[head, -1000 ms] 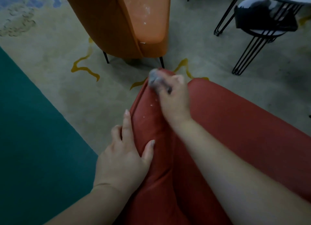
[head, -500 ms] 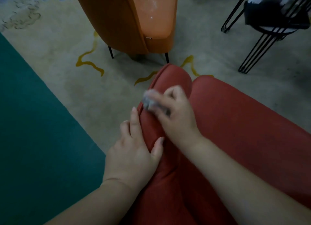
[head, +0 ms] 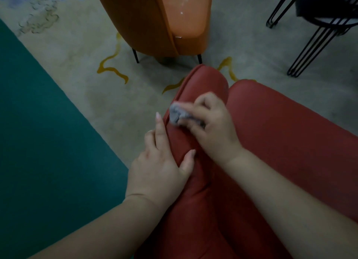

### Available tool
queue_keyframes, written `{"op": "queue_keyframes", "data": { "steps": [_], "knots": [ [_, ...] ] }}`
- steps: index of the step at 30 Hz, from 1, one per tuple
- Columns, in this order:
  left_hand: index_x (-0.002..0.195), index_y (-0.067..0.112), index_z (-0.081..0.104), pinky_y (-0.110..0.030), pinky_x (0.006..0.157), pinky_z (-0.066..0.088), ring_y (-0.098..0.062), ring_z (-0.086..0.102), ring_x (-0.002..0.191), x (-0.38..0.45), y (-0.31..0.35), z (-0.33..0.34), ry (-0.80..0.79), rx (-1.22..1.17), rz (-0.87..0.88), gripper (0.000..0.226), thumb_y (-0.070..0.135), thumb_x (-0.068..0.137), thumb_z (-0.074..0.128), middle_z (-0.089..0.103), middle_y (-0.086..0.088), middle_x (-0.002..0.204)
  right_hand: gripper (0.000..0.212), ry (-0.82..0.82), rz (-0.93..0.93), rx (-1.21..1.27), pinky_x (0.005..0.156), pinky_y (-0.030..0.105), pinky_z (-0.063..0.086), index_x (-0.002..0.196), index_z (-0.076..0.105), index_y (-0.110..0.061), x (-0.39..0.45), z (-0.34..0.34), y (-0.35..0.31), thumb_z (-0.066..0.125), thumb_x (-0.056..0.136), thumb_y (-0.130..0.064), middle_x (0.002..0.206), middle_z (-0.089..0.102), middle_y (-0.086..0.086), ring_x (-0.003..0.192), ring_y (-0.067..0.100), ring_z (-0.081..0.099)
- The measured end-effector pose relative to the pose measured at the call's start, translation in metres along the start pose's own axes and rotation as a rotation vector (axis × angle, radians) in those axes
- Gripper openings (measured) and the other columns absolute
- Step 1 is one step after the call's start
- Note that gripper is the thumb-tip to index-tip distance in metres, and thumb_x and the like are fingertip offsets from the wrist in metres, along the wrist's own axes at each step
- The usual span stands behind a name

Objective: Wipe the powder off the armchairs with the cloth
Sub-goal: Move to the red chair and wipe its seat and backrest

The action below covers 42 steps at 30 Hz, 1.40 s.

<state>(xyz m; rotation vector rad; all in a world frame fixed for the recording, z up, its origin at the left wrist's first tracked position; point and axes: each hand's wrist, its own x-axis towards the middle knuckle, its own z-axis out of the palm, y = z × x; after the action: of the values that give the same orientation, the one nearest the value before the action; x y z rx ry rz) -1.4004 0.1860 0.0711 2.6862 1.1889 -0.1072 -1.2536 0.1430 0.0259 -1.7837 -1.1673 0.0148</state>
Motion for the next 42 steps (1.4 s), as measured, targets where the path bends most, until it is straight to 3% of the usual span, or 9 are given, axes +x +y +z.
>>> {"op": "queue_keyframes", "data": {
  "steps": [4, 11, 17, 20, 25, 30, 34, 38, 42],
  "knots": [
    [0.15, 0.02, -0.017, -0.029, 0.064, 0.031, -0.024, 0.061, 0.096, 0.0, 0.001, 0.001, 0.009, 0.033, 0.006, 0.1, 0.074, 0.079, 0.026, 0.03, -0.002, 0.142, 0.036, 0.234, 0.342, 0.095, 0.08, 0.013, 0.04, 0.121, 0.067, -0.021, 0.03, 0.004, 0.03, 0.066, 0.086, -0.032, 0.089, 0.04, -0.01, 0.081, 0.005, 0.047],
    [0.145, 0.04, -0.023, -0.032, 0.067, 0.042, -0.027, 0.063, 0.097, 0.002, -0.002, 0.0, -0.025, 0.036, 0.058, 0.088, 0.075, 0.079, 0.023, 0.025, -0.002, 0.143, 0.038, 0.193, 0.24, 0.055, 0.078, 0.022, 0.044, 0.119, 0.068, -0.02, -0.004, 0.009, 0.005, 0.063, 0.085, -0.037, 0.089, 0.045, 0.0, 0.082, 0.011, 0.049],
    [0.142, 0.045, -0.028, -0.034, 0.077, 0.047, -0.025, 0.061, 0.102, 0.002, -0.002, 0.001, -0.014, 0.035, 0.062, 0.085, 0.076, 0.077, 0.018, 0.02, 0.0, 0.143, 0.03, 0.393, 0.64, 0.191, 0.072, -0.001, 0.033, 0.122, 0.066, -0.022, 0.057, 0.005, 0.055, 0.061, 0.093, -0.029, 0.095, 0.045, -0.002, 0.074, -0.014, 0.048],
    [0.145, 0.045, -0.021, -0.035, 0.074, 0.048, -0.028, 0.063, 0.098, 0.002, -0.003, 0.003, 0.001, 0.021, 0.057, 0.086, 0.076, 0.077, 0.02, 0.025, -0.002, 0.142, 0.031, 0.442, 0.715, 0.154, 0.072, 0.004, 0.037, 0.122, 0.066, -0.023, 0.027, 0.011, 0.034, 0.061, 0.092, -0.03, 0.089, 0.044, -0.005, 0.072, -0.01, 0.048],
    [0.145, 0.045, -0.019, -0.035, 0.071, 0.049, -0.029, 0.064, 0.095, 0.003, -0.005, 0.002, -0.005, 0.016, 0.054, 0.086, 0.076, 0.077, 0.022, 0.029, -0.002, 0.139, 0.034, 0.347, 0.456, 0.112, 0.075, 0.003, 0.036, 0.119, 0.067, -0.023, 0.016, 0.014, 0.019, 0.068, 0.086, -0.032, 0.086, 0.039, -0.012, 0.076, -0.004, 0.047],
    [0.144, 0.045, -0.022, -0.035, 0.073, 0.049, -0.028, 0.062, 0.097, 0.002, -0.002, 0.001, -0.041, 0.026, 0.034, 0.085, 0.076, 0.077, 0.021, 0.027, -0.003, 0.141, 0.03, 0.508, 0.788, 0.188, 0.066, 0.007, 0.037, 0.107, 0.072, -0.017, 0.052, 0.017, 0.095, 0.055, 0.092, -0.038, 0.095, 0.062, 0.015, 0.073, 0.006, 0.056],
    [0.147, 0.044, -0.014, -0.035, 0.069, 0.049, -0.03, 0.064, 0.092, 0.003, -0.002, 0.0, -0.035, 0.028, 0.027, 0.086, 0.076, 0.077, 0.023, 0.034, -0.004, 0.139, 0.032, 0.537, 0.984, 0.177, 0.066, 0.024, 0.037, 0.096, 0.072, -0.016, 0.006, 0.027, 0.08, 0.05, 0.096, -0.04, 0.087, 0.069, 0.008, 0.076, 0.017, 0.06],
    [0.151, 0.037, 0.008, -0.035, 0.055, 0.051, -0.034, 0.066, 0.074, 0.005, -0.004, 0.002, -0.03, 0.034, 0.03, 0.082, 0.076, 0.081, 0.024, 0.048, -0.011, 0.126, 0.029, 0.467, 1.071, 0.182, 0.083, 0.032, 0.046, 0.11, 0.071, -0.015, -0.061, 0.036, 0.029, 0.053, 0.096, -0.033, 0.096, 0.072, 0.009, 0.093, 0.022, 0.065],
    [0.152, 0.036, 0.01, -0.035, 0.056, 0.05, -0.035, 0.066, 0.073, 0.004, -0.002, 0.0, -0.056, 0.057, 0.02, 0.083, 0.075, 0.08, 0.025, 0.048, -0.012, 0.126, 0.04, 0.465, 0.934, 0.176, 0.09, 0.03, 0.047, 0.118, 0.068, -0.014, -0.029, 0.023, 0.049, 0.051, 0.092, -0.04, 0.102, 0.069, 0.007, 0.096, 0.017, 0.064]
  ]
}}
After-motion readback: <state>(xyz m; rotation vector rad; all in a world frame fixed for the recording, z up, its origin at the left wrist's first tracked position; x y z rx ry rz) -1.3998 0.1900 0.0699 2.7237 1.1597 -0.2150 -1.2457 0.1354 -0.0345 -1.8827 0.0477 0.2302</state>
